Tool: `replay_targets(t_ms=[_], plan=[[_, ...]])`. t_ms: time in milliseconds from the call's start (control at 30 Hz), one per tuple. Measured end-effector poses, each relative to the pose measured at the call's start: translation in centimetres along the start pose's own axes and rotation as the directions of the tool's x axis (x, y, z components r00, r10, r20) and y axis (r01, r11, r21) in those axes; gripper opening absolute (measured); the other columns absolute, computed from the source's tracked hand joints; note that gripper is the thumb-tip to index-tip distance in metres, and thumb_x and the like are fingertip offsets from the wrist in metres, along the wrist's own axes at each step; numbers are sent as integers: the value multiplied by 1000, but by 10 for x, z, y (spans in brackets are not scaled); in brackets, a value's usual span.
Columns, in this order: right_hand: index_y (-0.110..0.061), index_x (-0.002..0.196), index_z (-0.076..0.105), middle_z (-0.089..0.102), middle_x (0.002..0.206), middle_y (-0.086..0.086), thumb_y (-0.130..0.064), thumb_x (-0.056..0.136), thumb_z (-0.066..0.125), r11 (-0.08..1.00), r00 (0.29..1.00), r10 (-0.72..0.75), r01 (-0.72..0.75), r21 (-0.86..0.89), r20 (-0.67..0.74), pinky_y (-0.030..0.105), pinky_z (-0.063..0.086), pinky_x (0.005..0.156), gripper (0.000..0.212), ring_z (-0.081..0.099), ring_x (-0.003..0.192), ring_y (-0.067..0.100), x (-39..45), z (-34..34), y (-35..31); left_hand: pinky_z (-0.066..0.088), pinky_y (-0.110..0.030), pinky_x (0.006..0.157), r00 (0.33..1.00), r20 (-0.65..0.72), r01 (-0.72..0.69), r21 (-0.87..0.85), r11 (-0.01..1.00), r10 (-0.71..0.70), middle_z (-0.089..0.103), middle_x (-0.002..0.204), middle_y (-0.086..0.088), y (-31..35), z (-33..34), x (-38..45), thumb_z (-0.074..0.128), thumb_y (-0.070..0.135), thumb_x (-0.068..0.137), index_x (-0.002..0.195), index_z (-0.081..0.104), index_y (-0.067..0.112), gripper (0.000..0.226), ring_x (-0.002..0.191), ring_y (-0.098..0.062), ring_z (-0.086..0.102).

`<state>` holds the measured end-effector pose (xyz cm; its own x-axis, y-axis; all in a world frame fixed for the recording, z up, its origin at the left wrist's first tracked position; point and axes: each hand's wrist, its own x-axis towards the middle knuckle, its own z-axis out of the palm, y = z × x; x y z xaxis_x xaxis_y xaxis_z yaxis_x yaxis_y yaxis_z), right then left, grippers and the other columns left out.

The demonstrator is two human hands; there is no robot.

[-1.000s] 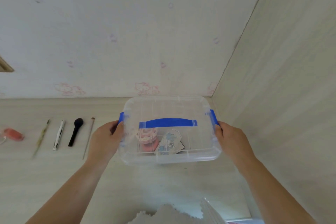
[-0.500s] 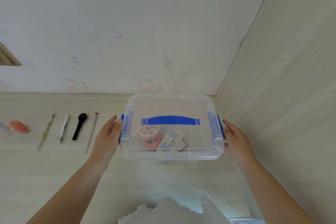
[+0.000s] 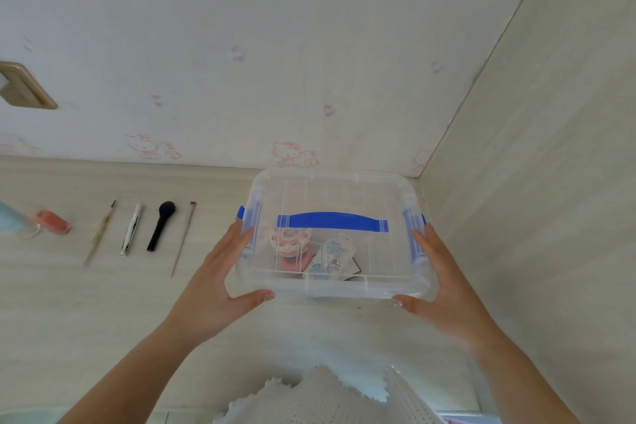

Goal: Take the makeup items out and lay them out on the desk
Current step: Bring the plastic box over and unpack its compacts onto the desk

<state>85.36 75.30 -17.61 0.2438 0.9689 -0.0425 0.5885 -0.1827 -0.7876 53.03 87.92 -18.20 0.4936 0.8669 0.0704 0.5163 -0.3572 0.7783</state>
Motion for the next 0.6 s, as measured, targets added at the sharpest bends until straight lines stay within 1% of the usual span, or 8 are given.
replay_targets(t_ms=[67,133,233,333,400,467,533,600], plan=[[-62,127,22,5,151,-33,-27,64,84,1000,1000,0,0,11,10,-7,16,94,95,10,132,-22,0,-5,-3,20,-23,110,1000,-8,-1,-7,1000,1,17,151,31,3,-2,0,72,56,59,133,23,58,88,138,11,16],[-69,123,25,10,147,-40,-40,61,81,999,1000,2,-1,42,-7,-5,19,94,88,15,130,-23,2,-11,-8,20,-10,107,1000,-28,3,-25,1000,-4,20,148,36,5,-4,1,71,56,59,133,26,57,87,136,14,18],[-66,122,31,25,143,-38,-51,57,74,987,997,11,2,158,-79,13,25,102,79,25,126,-23,13,-20,-19,20,4,98,996,-90,-6,-52,999,1,25,141,43,10,-9,10,70,57,65,135,28,54,82,131,19,22],[-67,117,38,36,135,-40,-59,68,70,966,984,28,19,258,-176,21,31,101,60,34,123,-20,33,-27,-33,26,-8,100,987,-152,19,-192,981,-49,36,134,44,25,-14,31,63,60,70,124,32,64,62,128,17,30],[-63,121,38,40,141,-27,-61,67,58,949,981,37,26,314,-191,27,30,108,58,36,131,-6,51,-31,-41,30,-21,104,976,-185,51,-310,949,-113,44,134,33,33,-15,52,57,60,70,124,37,59,58,129,5,38],[-54,130,35,39,145,-16,-58,67,59,939,981,35,34,343,-193,26,29,109,67,36,134,3,69,-37,-44,34,-20,102,961,-220,92,-325,941,-170,50,134,17,40,-16,74,53,60,73,133,40,43,63,124,-1,46],[-49,138,30,38,146,-16,-52,69,67,935,983,44,22,353,-180,17,33,99,78,34,134,0,87,-41,-46,35,-4,83,941,-249,133,-351,927,-229,57,116,17,48,-19,95,47,67,72,134,42,35,69,102,19,50],[-46,141,25,38,145,-17,-52,73,70,939,983,61,2,344,-172,10,36,84,82,32,134,-4,104,-43,-47,35,-6,70,922,-265,164,-391,906,-281,54,96,22,52,-20,117,45,73,74,131,44,32,70,81,26,49]])
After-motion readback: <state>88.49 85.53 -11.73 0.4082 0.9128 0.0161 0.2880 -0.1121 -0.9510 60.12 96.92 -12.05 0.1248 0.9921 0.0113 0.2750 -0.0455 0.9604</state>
